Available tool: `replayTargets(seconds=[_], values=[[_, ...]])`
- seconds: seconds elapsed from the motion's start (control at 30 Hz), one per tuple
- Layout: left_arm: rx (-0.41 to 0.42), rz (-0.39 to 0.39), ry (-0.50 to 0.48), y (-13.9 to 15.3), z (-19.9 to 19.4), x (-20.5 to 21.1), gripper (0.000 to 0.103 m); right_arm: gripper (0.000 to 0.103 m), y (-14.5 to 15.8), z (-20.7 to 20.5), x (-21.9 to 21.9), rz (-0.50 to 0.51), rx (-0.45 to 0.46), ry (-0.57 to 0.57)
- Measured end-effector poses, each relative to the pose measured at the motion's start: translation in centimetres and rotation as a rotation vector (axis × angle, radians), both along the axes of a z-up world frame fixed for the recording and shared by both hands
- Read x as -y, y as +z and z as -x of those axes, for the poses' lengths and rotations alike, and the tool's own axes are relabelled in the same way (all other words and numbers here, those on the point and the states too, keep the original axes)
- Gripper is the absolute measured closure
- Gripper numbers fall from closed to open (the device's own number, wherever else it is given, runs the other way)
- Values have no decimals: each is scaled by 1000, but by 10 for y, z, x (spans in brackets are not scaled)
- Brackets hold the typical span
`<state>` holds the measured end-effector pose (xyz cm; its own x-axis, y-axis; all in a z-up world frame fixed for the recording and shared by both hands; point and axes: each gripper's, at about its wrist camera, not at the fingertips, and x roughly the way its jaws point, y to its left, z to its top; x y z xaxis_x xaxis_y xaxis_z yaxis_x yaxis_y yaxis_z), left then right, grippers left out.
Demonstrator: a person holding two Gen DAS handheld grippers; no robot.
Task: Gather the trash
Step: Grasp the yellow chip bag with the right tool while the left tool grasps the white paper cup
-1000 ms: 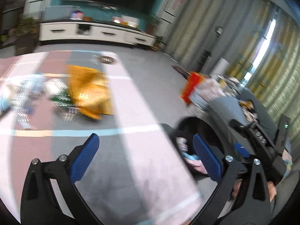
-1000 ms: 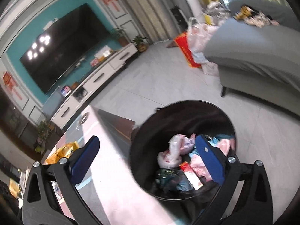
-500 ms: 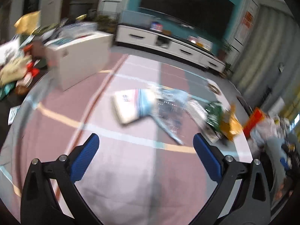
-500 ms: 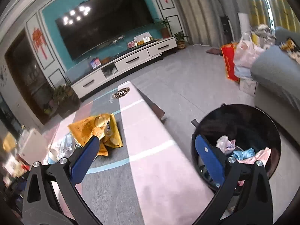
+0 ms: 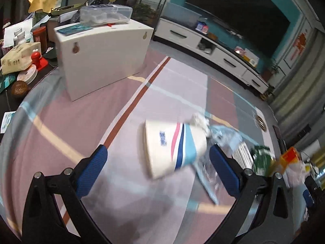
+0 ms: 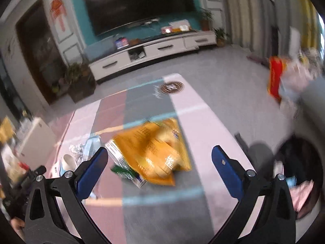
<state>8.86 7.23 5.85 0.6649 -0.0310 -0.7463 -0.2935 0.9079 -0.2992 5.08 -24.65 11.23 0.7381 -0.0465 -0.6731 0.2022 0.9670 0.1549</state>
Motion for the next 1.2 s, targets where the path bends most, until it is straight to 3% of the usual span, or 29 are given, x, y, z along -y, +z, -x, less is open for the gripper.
replayTargets(seconds=[0.23,0.4,0.5,0.6,0.63,0.67,0.83,0.93,0.97,1.03,1.07,1.2], values=[[-108,78,-26,-36,-45,8,3,3,-37,-68,-34,149,-115,-19],[-70,66,-52,-44,-51,13,3,7,-67,-81,-17,147,-180,-54],[-96,93,-96,-49,-60,19,3,19,-72,-79,-13,138,-168,-39],[-86,114,-99,-53,-65,22,3,40,-69,-75,-13,167,-141,-46],[-79,107,-97,-53,-67,23,3,56,-69,-75,-13,154,-144,-33],[-66,102,-99,-53,-68,24,4,64,-69,-74,-11,136,-151,-24],[-28,119,-96,-55,-55,22,10,84,-61,-63,-5,108,-138,-6],[-27,139,-91,-53,-41,16,19,87,-54,-51,1,71,-121,0],[-21,150,-87,-52,-36,13,48,89,-50,-46,2,65,-109,0],[-13,187,-81,-49,-26,8,60,91,-44,-35,4,60,-91,5],[-13,204,-82,-48,-22,7,72,92,-41,-29,5,49,-82,8],[-19,205,-110,-44,-4,12,76,92,-33,-4,10,12,-56,21]])
